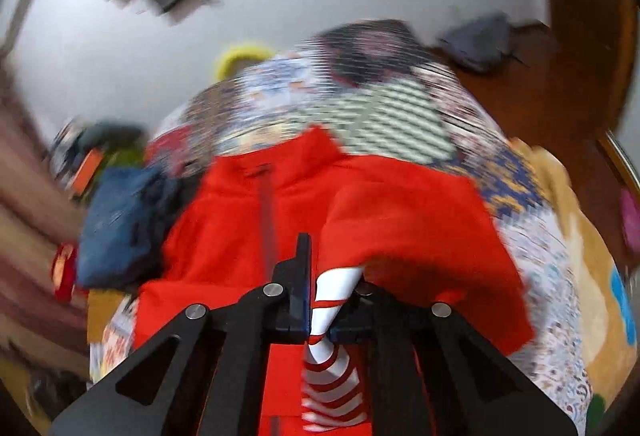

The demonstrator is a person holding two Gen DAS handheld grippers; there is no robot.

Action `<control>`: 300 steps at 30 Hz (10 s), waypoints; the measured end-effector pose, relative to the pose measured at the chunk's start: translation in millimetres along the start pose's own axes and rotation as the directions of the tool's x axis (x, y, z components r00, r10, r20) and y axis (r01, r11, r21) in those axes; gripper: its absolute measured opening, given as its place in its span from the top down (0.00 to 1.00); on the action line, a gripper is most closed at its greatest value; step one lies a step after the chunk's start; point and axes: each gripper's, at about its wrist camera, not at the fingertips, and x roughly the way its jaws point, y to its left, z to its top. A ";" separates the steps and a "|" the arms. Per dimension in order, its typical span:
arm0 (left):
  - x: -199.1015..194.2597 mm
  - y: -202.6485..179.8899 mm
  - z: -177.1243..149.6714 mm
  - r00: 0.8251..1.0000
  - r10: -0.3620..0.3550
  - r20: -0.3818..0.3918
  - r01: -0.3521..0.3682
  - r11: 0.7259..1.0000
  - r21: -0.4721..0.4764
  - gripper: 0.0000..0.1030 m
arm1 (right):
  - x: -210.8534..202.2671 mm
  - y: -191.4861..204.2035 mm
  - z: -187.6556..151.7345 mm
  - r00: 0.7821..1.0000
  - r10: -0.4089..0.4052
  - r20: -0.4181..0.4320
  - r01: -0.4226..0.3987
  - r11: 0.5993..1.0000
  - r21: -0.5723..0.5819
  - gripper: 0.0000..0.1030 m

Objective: Fold large clothes

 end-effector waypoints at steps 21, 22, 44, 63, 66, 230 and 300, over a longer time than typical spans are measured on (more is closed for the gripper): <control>-21.5 8.3 -6.2 0.999 0.032 0.026 -0.032 0.999 -0.001 0.22 | 76.2 109.6 -125.3 0.878 -0.135 -0.459 -0.115 0.872 -0.477 0.69; -22.8 7.5 -6.1 0.999 0.035 0.027 -0.035 0.999 0.002 0.22 | 73.4 109.2 -127.2 0.872 -0.140 -0.469 -0.120 0.868 -0.481 0.66; 13.2 -124.6 20.9 1.000 0.022 -0.010 -0.017 0.938 0.346 0.20 | -51.7 -7.2 -75.5 0.973 -0.197 -0.119 0.138 0.913 -0.383 0.62; 76.2 -153.9 48.4 0.964 0.227 0.136 -0.264 0.843 0.468 0.20 | -51.5 -69.9 -82.1 0.970 -0.185 -0.159 0.153 0.970 -0.190 0.62; 70.6 -123.1 58.6 0.956 0.260 0.137 -0.293 0.870 0.395 0.20 | -50.1 -69.2 -81.8 0.970 -0.188 -0.157 0.156 0.968 -0.198 0.62; -6.5 -113.3 -8.0 0.983 -0.119 -0.143 0.170 0.886 0.431 0.63 | -23.2 13.7 -122.3 0.984 -0.032 -0.173 -0.032 0.935 -0.352 0.86; 3.8 -3.7 -29.3 0.980 0.180 -0.086 -0.148 0.945 0.291 0.14 | -52.5 -11.8 -132.7 0.979 -0.165 -0.121 0.114 0.931 -0.346 0.35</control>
